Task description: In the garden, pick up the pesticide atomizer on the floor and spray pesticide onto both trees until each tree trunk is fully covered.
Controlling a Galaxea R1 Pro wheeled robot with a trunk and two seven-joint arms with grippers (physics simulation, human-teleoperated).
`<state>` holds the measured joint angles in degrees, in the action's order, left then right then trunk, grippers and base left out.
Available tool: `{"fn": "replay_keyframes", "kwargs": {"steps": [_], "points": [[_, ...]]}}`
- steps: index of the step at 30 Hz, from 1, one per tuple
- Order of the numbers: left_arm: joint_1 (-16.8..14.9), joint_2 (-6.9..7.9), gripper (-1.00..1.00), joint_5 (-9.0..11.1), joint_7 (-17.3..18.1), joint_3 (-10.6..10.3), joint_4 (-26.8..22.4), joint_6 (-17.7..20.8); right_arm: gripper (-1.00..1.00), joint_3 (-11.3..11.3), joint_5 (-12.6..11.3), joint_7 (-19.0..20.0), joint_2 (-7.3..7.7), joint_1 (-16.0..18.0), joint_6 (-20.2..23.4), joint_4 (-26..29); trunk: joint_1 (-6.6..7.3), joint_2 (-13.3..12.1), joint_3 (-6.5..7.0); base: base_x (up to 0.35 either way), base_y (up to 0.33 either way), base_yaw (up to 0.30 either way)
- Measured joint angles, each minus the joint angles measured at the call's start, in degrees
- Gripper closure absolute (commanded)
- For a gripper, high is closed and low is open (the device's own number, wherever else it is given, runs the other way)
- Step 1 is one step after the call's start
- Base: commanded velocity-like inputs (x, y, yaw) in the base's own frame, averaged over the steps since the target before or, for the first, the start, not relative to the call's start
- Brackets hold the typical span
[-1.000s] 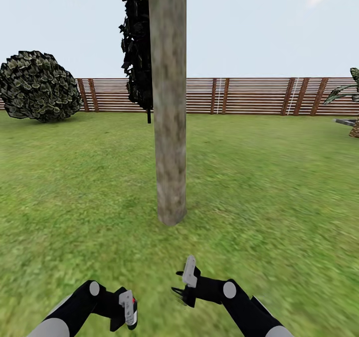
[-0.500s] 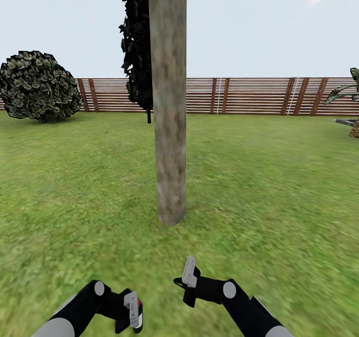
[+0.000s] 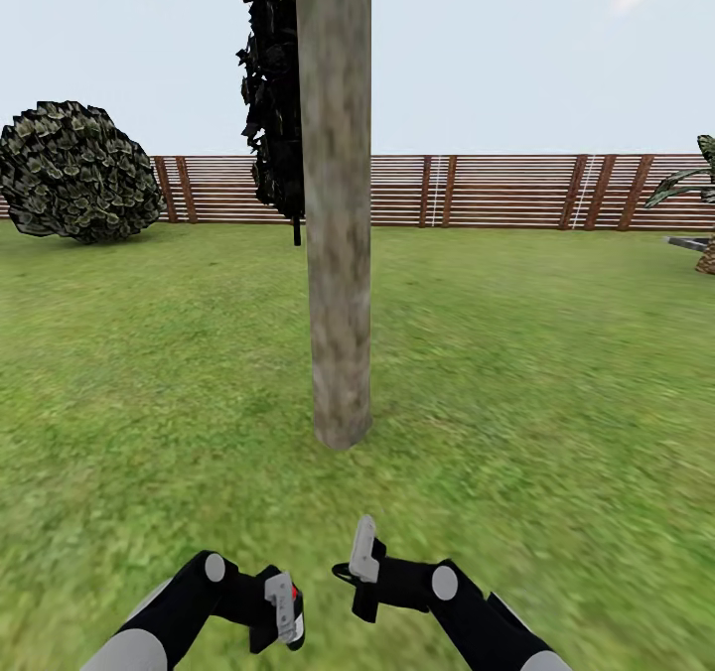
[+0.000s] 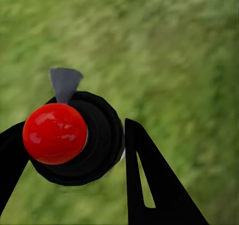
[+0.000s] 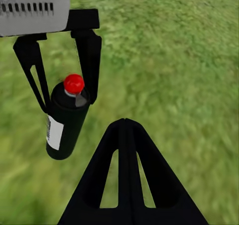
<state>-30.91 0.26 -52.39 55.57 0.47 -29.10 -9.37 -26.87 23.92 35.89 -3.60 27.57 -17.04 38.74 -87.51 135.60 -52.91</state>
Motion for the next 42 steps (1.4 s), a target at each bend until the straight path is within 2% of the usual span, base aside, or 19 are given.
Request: {"fn": "replay_keyframes", "kwargs": {"steps": [19, 26, 37, 42], "points": [[-0.39, -1.29, 1.0, 0.14, 0.02, 0.0, -0.04, 0.0, 1.0, -0.26, 0.0, 0.0, -0.08, 0.0, 0.01, 0.0, 0.0, 0.0, 0.0, 0.0, 0.0, 0.0], [-0.42, -1.7, 1.0, 0.2, 0.1, 0.0, -1.85, 0.0, 1.0, -0.26, 0.0, 0.0, -0.08, 0.0, 0.01, 0.0, 0.0, 0.0, 0.0, 0.0, 0.0, 0.0], [-0.54, -3.01, 1.0, 0.28, 0.21, -0.01, -2.12, -0.08, 1.0, -0.26, 0.0, 0.0, -0.08, 0.0, 0.01, 0.0, 0.0, 0.0, 0.0, 0.0, 0.0, 0.0], [-1.49, -2.98, 1.0, 0.32, 2.49, 0.05, -2.11, -0.04, 1.0, -0.26, 0.0, 0.0, -0.08, 0.0, 0.01, 0.0, 0.0, 0.0, 0.0, 0.0, 0.0, 0.0]]}}
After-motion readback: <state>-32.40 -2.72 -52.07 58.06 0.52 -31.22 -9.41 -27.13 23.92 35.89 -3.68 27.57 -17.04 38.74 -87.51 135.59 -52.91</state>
